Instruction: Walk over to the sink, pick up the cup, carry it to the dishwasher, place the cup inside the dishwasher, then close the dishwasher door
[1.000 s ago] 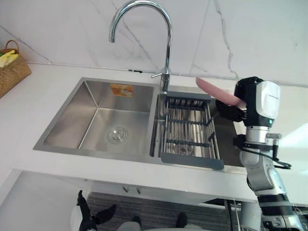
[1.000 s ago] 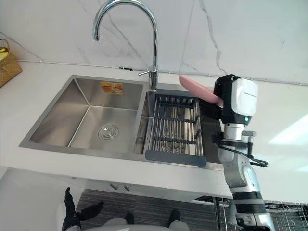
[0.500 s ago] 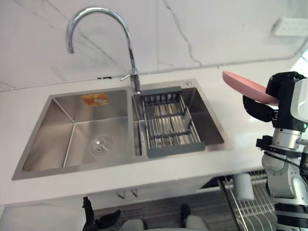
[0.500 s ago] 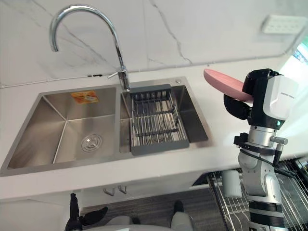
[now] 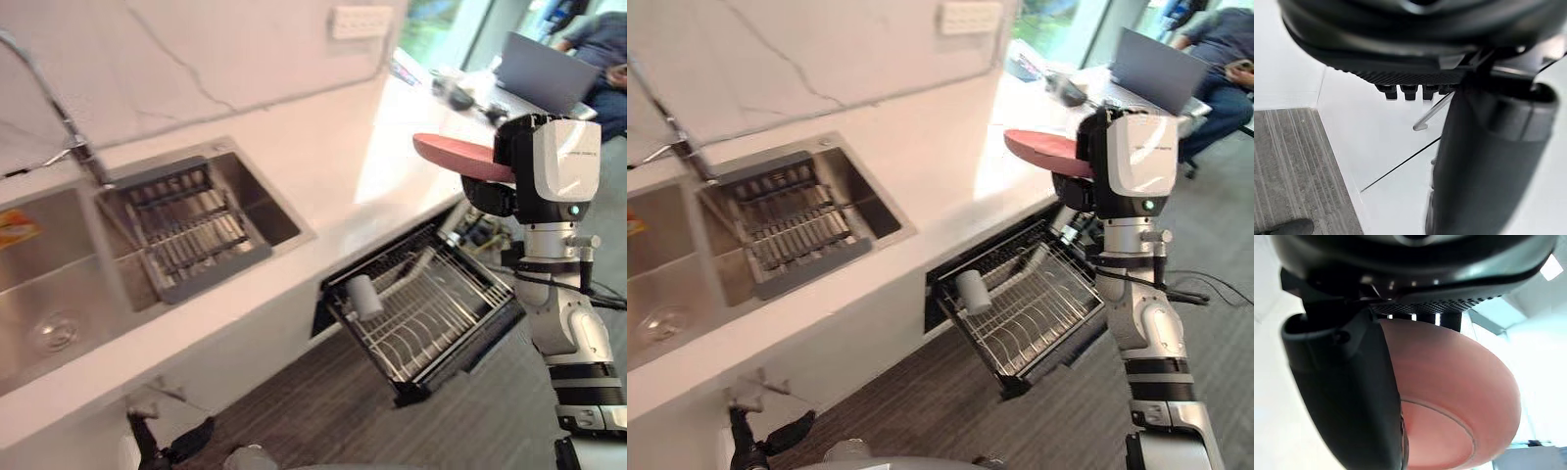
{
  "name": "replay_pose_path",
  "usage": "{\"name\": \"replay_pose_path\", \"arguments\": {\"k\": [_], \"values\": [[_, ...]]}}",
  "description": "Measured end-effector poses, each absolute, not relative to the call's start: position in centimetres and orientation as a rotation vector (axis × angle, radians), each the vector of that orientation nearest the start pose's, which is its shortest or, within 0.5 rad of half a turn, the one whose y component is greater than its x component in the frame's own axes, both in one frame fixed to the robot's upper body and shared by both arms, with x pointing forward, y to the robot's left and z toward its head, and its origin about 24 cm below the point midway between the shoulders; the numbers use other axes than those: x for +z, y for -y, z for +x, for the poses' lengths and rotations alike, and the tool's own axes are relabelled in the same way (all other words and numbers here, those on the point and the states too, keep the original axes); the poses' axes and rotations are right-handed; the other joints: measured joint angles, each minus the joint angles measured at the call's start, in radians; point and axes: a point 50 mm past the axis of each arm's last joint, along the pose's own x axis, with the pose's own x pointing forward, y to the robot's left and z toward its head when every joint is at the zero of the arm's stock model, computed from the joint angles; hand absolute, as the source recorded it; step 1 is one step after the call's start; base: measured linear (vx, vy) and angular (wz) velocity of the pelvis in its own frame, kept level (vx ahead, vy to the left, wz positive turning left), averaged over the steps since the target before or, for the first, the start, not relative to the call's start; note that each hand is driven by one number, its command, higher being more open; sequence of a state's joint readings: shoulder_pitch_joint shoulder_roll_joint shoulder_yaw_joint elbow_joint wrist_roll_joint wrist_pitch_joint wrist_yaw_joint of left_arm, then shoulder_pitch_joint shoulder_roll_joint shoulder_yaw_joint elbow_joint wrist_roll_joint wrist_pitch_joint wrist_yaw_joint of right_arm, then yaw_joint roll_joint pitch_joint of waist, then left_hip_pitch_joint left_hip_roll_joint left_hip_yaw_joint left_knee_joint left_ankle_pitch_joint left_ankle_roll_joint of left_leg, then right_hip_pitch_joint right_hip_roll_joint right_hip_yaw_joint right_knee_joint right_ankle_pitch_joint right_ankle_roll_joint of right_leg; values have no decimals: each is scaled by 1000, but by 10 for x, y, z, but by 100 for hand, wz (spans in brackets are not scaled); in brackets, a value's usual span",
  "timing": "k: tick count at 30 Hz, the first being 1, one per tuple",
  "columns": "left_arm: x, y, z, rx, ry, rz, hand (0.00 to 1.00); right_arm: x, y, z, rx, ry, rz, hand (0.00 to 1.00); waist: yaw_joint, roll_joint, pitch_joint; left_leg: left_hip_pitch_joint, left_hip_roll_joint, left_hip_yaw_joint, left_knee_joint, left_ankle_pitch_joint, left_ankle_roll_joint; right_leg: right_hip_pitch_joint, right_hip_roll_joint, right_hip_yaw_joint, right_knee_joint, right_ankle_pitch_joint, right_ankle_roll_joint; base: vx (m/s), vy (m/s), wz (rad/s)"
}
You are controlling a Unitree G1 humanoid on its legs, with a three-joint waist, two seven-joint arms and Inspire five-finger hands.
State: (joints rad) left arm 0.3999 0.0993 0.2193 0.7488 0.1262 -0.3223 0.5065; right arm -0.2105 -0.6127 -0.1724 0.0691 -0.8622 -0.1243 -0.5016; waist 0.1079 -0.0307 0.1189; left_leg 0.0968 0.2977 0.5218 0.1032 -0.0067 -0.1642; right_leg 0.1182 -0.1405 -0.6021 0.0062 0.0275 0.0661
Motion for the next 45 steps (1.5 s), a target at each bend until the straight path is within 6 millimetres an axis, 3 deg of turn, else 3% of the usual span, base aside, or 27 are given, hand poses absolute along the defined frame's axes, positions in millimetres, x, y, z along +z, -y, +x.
{"name": "replay_pose_path", "arguments": {"k": [4,7,11,15,18,23,28,35,44,45], "values": [[-121,-252,23,708,-805,400,100,148,308,244,-638,421,-1424,0,-40,16,-2,0,-13,11,-19,10,-3,0,4,14,-39,21,16,-41,-18,-9],[-122,-251,21,708,-811,396,100,139,309,234,-639,378,-1402,0,-60,21,2,-29,-26,12,-15,10,7,-16,4,20,-72,50,19,-78,33,-5],[-122,-244,38,678,-774,391,100,129,303,236,-597,336,-1366,0,-63,37,42,-65,-45,7,-12,19,25,-46,-10,21,-91,81,17,-60,69,1],[-120,-237,63,631,-706,375,100,130,299,248,-590,326,-1346,0,-56,61,92,-140,-78,-24,-21,37,52,-113,-36,9,-90,107,17,-61,92,14],[-116,-230,89,579,-623,356,100,134,302,263,-628,297,-1324,0,-55,76,161,-202,-111,-60,-33,56,77,-168,-65,-6,-77,124,19,-49,98,20],[-109,-225,110,519,-539,360,100,138,301,277,-633,291,-1320,0,-51,82,241,-255,-146,-96,-33,63,93,-219,-104,-17,-51,131,27,-1,94,13],[-100,-219,132,483,-460,346,100,160,304,295,-647,325,-1345,0,-50,90,310,-304,-173,-118,-31,67,112,-263,-136,-30,-24,134,31,3,69,14],[-92,-214,149,446,-395,338,100,163,302,308,-617,308,-1367,0,-44,111,331,-354,-192,-155,-25,70,125,-297,-159,-37,-1,134,32,3,59,15],[-84,-209,165,423,-331,326,100,163,313,322,-666,191,-1404,0,-41,128,352,-399,-213,-165,-24,79,143,-347,-187,-30,25,133,32,-17,44,5],[-84,-209,166,423,-329,325,100,164,315,321,-676,182,-1410,100,-41,128,352,-404,-213,-165,-23,80,144,-351,-187,-30,26,133,32,0,0,0]]}}
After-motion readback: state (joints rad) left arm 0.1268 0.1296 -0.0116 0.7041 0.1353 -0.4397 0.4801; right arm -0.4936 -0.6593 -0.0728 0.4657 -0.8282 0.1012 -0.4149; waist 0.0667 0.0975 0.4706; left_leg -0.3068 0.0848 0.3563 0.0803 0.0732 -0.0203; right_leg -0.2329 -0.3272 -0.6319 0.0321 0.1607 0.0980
